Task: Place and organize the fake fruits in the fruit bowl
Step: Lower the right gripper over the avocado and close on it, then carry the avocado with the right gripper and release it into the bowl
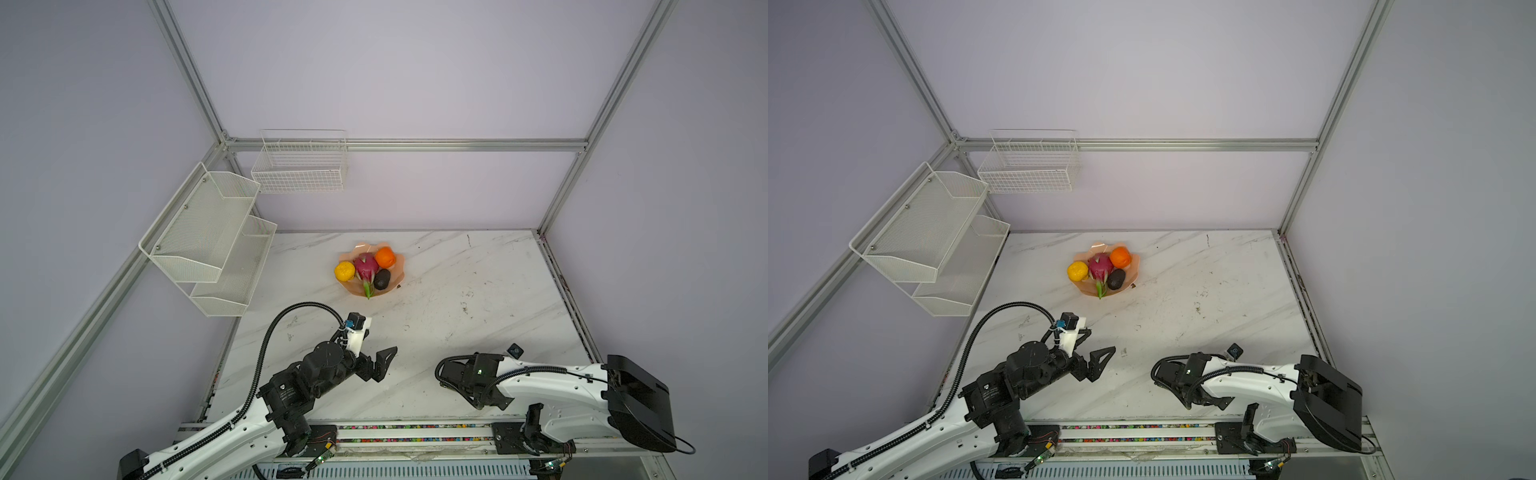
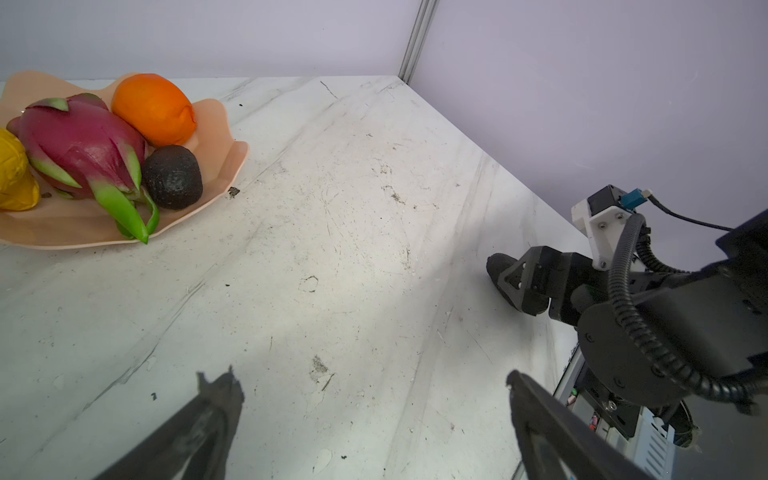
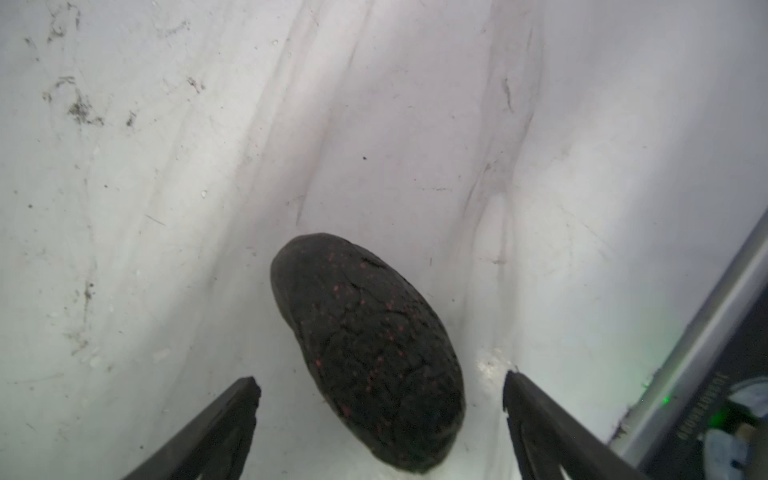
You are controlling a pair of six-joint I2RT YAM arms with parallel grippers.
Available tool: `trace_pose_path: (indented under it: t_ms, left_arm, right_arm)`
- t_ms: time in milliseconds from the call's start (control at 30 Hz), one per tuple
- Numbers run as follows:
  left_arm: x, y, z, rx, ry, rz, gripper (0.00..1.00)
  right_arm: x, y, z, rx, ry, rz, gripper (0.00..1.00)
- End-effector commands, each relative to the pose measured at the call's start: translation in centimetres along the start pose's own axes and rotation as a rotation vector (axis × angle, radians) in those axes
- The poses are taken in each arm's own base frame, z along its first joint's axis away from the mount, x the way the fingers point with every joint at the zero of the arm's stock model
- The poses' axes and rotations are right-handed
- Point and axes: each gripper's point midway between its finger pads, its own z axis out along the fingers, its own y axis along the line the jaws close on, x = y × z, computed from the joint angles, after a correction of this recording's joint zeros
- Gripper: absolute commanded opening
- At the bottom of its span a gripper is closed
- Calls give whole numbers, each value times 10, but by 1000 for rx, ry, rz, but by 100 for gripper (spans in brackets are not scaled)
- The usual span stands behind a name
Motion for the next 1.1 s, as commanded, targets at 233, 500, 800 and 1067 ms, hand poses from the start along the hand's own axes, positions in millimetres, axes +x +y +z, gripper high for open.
trace_pose_path:
  t_ms: [233, 500, 800, 1067]
  left_arm:
    - [-22, 14, -12, -114, -33, 14, 100]
    - [-27, 15, -10, -128, -43, 20, 100]
    - [-29, 20, -7, -170, -23, 40, 100]
    - [-44, 33, -5, -262, -23, 53, 100]
  right_arm:
    - [1, 30, 13, -13, 10, 60, 90]
    - [-1, 44, 23, -8, 21, -19, 83]
    - [-29, 55, 33, -67, 58, -38, 61]
    - [-26, 97, 44, -120, 66, -240, 49]
